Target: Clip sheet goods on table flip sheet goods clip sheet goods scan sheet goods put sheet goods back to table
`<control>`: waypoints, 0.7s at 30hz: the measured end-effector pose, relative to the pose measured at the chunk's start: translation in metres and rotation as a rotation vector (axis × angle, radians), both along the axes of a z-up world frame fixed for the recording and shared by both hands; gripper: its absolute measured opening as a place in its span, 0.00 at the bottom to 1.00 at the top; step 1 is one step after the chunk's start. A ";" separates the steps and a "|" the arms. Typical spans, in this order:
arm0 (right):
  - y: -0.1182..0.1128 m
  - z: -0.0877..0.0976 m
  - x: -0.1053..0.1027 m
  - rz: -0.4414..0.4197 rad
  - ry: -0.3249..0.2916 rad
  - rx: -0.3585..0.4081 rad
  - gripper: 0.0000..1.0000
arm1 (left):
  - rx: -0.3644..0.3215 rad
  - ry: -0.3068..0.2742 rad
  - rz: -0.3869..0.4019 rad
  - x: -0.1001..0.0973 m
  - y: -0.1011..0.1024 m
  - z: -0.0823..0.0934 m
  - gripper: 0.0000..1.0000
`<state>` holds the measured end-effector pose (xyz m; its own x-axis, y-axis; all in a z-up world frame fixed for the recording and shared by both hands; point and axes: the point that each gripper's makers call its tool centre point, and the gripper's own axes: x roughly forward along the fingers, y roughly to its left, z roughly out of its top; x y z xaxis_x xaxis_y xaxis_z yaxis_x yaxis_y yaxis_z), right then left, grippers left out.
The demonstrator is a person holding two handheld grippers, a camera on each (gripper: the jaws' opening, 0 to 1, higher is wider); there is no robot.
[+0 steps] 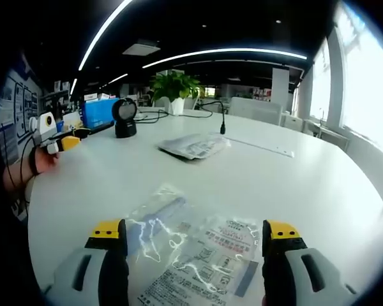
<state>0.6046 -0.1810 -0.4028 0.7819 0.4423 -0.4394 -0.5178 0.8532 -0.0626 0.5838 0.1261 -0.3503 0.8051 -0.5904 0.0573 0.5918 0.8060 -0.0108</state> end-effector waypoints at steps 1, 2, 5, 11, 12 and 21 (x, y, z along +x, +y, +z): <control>-0.002 0.001 0.001 -0.007 0.002 0.015 0.81 | 0.000 0.000 0.000 0.000 0.000 0.000 0.30; -0.003 0.002 0.003 -0.016 0.008 0.036 0.80 | 0.001 0.000 0.000 0.000 0.000 0.000 0.30; -0.009 0.001 0.005 -0.032 0.023 0.068 0.76 | 0.001 -0.001 0.001 0.000 0.000 0.000 0.30; -0.021 0.002 0.009 -0.052 0.030 0.071 0.72 | 0.004 -0.003 0.005 0.000 0.000 0.000 0.30; -0.024 0.002 0.010 -0.060 0.029 0.065 0.68 | 0.004 -0.003 0.005 0.000 0.000 0.000 0.30; -0.038 0.011 0.021 -0.102 0.037 0.117 0.51 | 0.007 -0.006 0.009 0.000 0.001 0.000 0.30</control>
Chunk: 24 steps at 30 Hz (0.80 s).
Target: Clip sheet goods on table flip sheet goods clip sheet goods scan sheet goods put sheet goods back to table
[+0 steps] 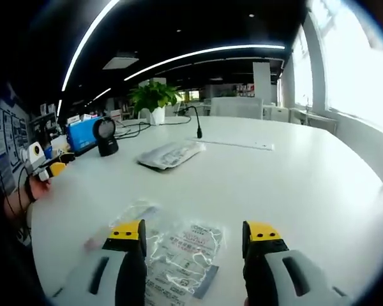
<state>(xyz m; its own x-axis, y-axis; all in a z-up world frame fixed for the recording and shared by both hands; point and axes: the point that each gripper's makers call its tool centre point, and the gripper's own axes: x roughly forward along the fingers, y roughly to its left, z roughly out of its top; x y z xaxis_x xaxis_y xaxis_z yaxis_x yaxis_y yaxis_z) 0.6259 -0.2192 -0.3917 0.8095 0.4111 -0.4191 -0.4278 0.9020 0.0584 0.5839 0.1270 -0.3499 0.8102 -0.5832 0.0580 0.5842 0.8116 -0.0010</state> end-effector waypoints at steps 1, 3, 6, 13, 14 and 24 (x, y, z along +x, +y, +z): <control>-0.001 0.000 0.001 -0.002 0.003 0.005 0.50 | 0.002 0.000 0.000 0.000 0.000 0.000 0.30; -0.003 0.001 0.002 0.001 0.010 0.013 0.51 | 0.005 -0.001 0.000 0.000 0.000 0.000 0.30; -0.004 0.000 0.001 0.002 0.021 0.026 0.50 | 0.006 0.000 0.001 0.000 0.000 -0.001 0.30; -0.008 0.005 0.000 -0.003 0.019 0.081 0.43 | 0.006 -0.001 0.001 0.000 0.000 0.000 0.30; -0.010 0.005 0.001 -0.003 0.021 0.087 0.41 | 0.007 -0.002 0.001 0.000 0.000 -0.001 0.30; -0.016 -0.001 0.013 0.011 0.057 0.073 0.32 | 0.014 -0.003 0.003 0.000 -0.001 -0.001 0.30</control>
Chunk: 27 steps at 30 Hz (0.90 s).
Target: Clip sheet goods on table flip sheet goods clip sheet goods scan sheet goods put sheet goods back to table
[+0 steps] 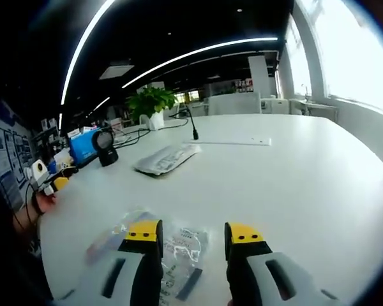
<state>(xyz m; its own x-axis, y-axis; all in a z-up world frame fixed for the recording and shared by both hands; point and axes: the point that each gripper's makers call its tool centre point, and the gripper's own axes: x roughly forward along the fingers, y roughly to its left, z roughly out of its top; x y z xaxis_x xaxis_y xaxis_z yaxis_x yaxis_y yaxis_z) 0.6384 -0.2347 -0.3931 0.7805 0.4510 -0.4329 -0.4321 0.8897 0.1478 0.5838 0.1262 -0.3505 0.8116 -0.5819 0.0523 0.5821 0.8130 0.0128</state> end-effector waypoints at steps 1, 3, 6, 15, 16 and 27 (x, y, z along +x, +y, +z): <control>-0.001 -0.003 0.001 0.008 0.007 -0.011 0.31 | 0.001 0.000 0.001 0.000 0.000 0.000 0.30; -0.003 -0.008 0.004 0.011 0.023 -0.029 0.29 | 0.003 -0.001 0.002 0.000 0.000 0.000 0.30; 0.000 -0.015 0.004 0.021 0.041 -0.055 0.29 | 0.005 0.000 0.004 0.000 0.000 0.000 0.30; -0.002 -0.022 0.006 0.037 0.069 -0.081 0.24 | 0.013 0.002 0.004 0.000 -0.001 -0.001 0.30; -0.002 -0.021 0.006 0.041 0.066 -0.084 0.24 | 0.014 0.002 0.005 0.000 -0.001 -0.001 0.30; 0.004 -0.028 0.003 0.067 0.131 -0.081 0.21 | 0.017 0.004 0.008 0.001 0.000 -0.002 0.30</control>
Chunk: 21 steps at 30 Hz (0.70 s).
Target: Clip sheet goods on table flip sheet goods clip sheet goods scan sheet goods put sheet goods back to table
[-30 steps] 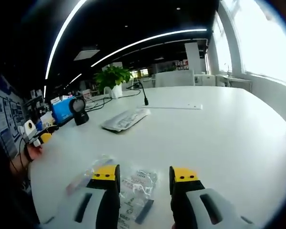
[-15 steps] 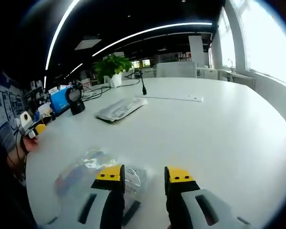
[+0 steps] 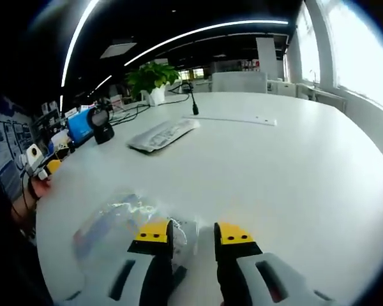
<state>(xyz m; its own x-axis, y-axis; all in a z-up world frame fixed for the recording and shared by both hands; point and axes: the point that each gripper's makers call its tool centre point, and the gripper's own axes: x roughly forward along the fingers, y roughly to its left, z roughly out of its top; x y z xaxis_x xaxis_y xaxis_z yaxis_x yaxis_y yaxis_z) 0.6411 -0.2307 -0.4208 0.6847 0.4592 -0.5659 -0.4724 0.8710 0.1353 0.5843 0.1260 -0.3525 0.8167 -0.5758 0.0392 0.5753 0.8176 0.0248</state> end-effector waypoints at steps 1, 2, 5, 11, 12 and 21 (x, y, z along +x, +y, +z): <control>0.000 0.000 0.000 0.002 0.002 -0.002 0.21 | 0.000 0.000 0.000 0.000 0.000 0.000 0.30; 0.000 0.000 0.000 0.005 0.005 -0.007 0.21 | 0.000 0.000 0.000 0.000 0.000 0.000 0.30; -0.001 -0.001 0.000 0.009 0.026 -0.019 0.15 | 0.005 -0.002 -0.002 0.000 -0.001 0.000 0.30; -0.003 -0.002 0.000 0.006 0.044 -0.033 0.12 | 0.002 -0.004 -0.003 -0.001 0.000 0.001 0.30; -0.003 -0.002 0.000 0.006 0.046 -0.036 0.12 | 0.002 -0.004 -0.003 -0.001 0.000 0.001 0.30; -0.006 -0.003 0.003 -0.023 0.072 0.008 0.06 | -0.002 -0.006 -0.004 -0.001 0.000 0.001 0.30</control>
<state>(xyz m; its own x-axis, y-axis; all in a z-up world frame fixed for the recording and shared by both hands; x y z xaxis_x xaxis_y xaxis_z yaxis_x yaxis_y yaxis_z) 0.6441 -0.2371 -0.4240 0.6530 0.4482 -0.6105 -0.4407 0.8804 0.1749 0.5833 0.1256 -0.3512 0.8139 -0.5792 0.0454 0.5786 0.8151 0.0272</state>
